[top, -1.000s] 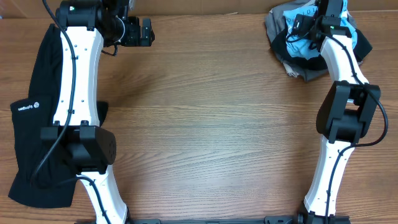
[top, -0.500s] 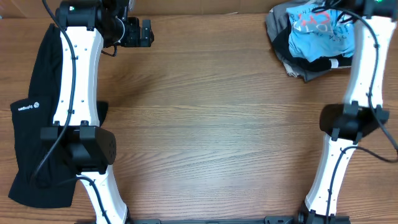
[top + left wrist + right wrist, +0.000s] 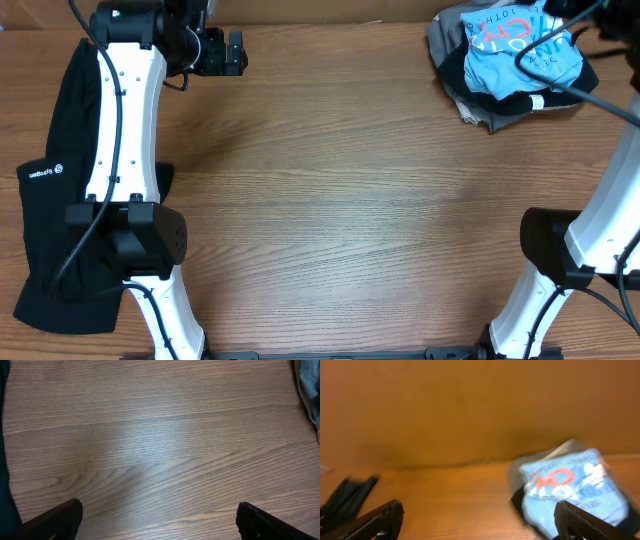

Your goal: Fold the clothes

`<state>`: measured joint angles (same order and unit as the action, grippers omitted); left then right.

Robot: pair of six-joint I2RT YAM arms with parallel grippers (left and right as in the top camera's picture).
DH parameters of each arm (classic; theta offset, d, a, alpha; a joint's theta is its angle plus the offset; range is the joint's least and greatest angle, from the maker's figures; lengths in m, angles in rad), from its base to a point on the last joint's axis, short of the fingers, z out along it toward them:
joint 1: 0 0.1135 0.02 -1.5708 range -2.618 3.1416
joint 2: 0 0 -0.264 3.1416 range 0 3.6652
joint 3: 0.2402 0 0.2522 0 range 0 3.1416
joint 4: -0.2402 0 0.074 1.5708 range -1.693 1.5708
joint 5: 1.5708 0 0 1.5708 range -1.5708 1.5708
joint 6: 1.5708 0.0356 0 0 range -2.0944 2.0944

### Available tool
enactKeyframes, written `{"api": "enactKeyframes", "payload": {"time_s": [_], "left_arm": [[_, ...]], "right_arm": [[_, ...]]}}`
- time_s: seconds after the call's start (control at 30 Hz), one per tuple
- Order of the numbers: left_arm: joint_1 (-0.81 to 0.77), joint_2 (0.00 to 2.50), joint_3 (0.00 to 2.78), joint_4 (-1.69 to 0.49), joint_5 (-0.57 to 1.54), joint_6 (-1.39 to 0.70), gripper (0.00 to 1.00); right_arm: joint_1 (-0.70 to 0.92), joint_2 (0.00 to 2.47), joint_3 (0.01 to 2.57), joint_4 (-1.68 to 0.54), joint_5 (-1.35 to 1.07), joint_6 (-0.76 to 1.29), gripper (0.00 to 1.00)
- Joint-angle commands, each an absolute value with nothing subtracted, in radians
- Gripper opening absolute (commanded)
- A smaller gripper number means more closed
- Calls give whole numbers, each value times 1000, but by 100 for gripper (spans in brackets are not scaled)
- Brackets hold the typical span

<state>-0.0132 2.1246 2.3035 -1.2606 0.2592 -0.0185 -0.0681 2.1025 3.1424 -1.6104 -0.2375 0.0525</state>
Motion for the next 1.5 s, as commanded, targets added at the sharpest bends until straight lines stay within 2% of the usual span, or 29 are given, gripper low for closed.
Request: {"api": "enactKeyframes", "payload": {"time_s": [0.0, 0.4, 0.73, 1.13, 1.47], "left_arm": [[-14, 2106, 2319, -1259, 255, 1, 100], [-15, 2106, 2319, -1259, 255, 1, 100], [-15, 2106, 2319, -1259, 255, 1, 100], [-15, 2106, 2319, -1259, 255, 1, 100], [-15, 2106, 2319, -1259, 255, 0, 100]], "right_arm": [[-56, 2117, 3142, -1660, -316, 56, 100], [-54, 2109, 3141, -1694, -264, 48, 100], [7, 2028, 3090, -1667, -263, 48, 100], [6, 1514, 2228, -1172, -263, 48, 100], [6, 997, 1289, -533, -263, 138, 100]]}}
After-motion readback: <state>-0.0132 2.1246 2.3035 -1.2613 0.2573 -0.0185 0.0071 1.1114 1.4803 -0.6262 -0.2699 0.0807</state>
